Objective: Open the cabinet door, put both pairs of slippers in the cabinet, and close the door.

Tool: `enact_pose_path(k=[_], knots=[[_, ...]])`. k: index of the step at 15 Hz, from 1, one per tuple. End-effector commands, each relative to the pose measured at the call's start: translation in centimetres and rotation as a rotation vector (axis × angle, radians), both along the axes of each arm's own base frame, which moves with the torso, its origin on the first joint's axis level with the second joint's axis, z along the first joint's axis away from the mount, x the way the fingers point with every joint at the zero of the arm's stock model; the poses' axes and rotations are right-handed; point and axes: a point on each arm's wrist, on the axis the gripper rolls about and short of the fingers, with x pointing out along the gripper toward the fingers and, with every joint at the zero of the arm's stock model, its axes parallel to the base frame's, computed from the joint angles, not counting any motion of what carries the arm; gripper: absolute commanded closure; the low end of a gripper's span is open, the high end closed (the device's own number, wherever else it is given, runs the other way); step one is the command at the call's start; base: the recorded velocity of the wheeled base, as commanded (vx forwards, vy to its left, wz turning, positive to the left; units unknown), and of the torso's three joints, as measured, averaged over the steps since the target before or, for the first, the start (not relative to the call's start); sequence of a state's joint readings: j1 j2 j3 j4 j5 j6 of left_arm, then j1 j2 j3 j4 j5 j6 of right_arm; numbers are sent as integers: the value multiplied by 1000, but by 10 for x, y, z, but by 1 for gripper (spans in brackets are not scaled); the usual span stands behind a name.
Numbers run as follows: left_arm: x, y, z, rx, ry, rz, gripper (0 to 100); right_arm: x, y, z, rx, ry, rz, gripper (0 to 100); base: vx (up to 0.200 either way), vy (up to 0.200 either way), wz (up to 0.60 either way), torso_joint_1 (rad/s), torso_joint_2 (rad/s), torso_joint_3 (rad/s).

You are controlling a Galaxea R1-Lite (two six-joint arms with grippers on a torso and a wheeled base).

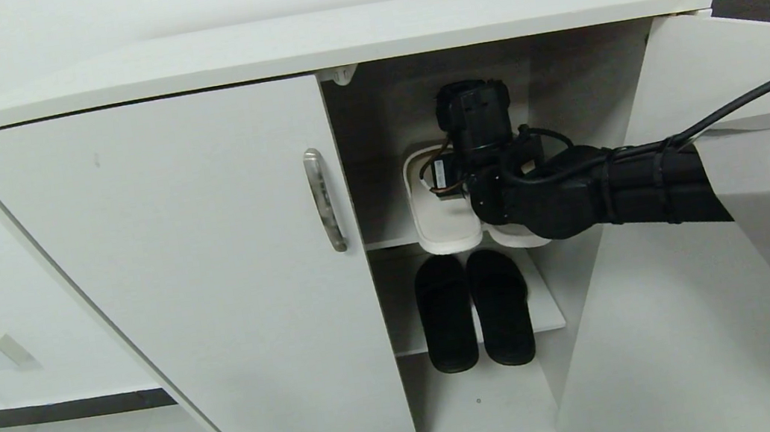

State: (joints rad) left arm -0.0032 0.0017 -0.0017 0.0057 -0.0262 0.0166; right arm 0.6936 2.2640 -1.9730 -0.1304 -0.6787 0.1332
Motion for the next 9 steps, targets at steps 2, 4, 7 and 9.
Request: enact_pose_path(k=[2,4,7,9], knots=[[0,0,0,0,0,0,100,1,0,0,3,-1,0,100,0,0,0,0,0,0],[0,0,0,0,0,0,100,1,0,0,4,-1,0,100,0,0,0,0,0,0],[0,0,0,0,0,-1,100,-1,0,-2,2,9,1,0,0,0,0,0,0,0],[0,0,0,0,0,0,100,-12,-1,0,-3,18,14,0,0,0,0,0,0,0]])
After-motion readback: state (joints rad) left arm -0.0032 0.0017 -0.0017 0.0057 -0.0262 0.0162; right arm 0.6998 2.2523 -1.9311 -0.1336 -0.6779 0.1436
